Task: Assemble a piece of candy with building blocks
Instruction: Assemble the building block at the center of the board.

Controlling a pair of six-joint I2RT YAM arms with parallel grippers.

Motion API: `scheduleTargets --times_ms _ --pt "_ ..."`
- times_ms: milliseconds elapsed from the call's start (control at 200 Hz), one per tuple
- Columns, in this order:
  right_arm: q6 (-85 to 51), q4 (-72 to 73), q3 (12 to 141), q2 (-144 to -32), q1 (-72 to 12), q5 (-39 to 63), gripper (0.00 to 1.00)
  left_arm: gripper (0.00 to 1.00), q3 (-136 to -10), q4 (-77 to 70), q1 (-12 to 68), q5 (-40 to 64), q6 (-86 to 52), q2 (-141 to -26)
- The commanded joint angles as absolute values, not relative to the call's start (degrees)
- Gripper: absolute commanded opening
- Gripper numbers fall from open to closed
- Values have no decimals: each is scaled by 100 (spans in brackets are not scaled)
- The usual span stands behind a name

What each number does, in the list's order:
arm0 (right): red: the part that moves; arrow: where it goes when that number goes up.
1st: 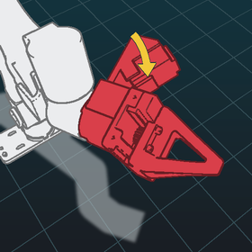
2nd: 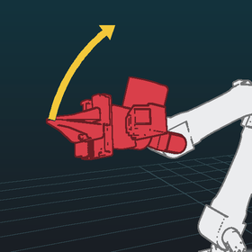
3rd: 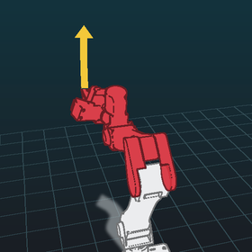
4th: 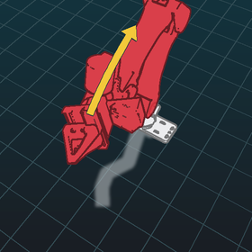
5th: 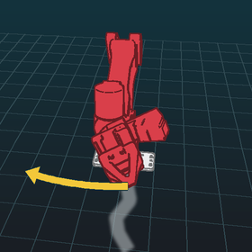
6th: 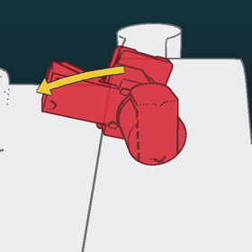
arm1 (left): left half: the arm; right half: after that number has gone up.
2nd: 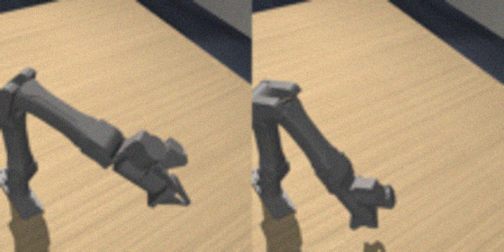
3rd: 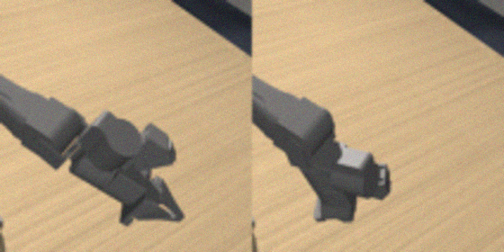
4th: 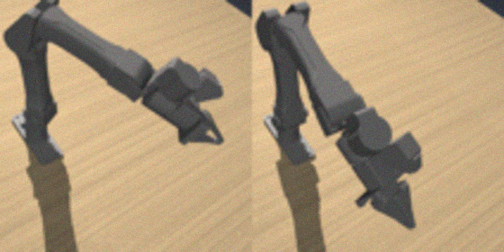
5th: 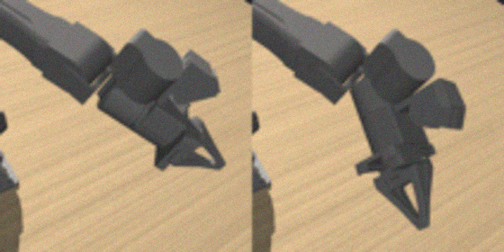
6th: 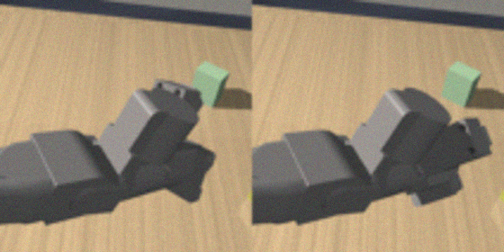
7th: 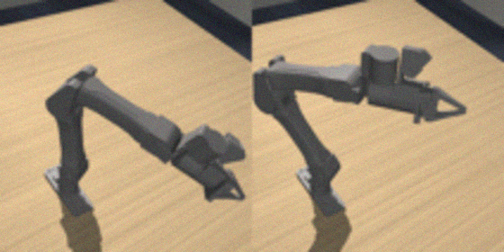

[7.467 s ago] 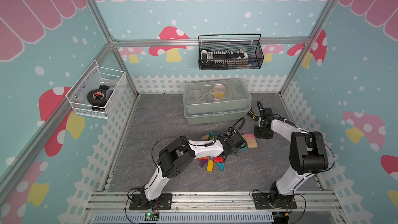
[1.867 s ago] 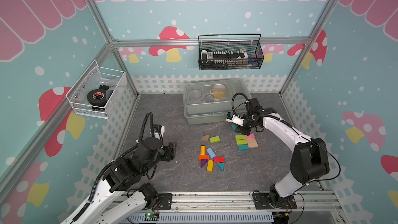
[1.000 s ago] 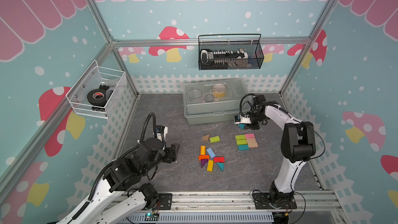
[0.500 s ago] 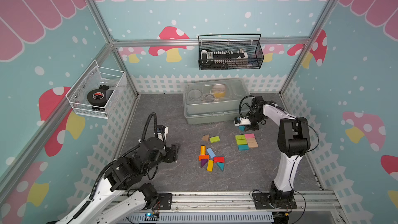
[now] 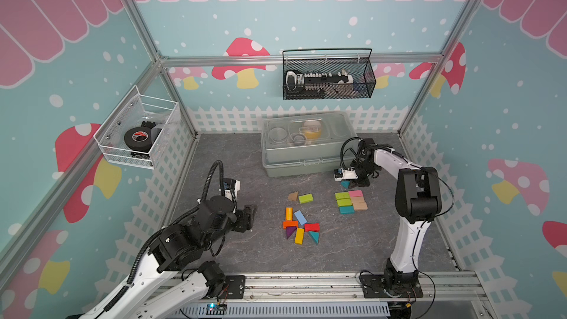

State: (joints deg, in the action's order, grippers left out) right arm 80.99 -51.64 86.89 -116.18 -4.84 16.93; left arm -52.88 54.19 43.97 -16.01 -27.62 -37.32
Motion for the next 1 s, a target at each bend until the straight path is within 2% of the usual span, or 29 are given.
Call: scheduleTargets --times_ms 0,350,996 --pt "8248 -5434 8590 -11769 -457 1727 18 73 -5229 5405 4421 -1576 -2619 -3683" --pt "8235 -5484 8574 -11828 -456 1725 19 73 -5229 5407 4421 -1582 -2624 -3689" --pt "8144 -5484 8600 -11874 -453 1807 31 73 -5229 5407 4432 -1591 -2619 -3688"
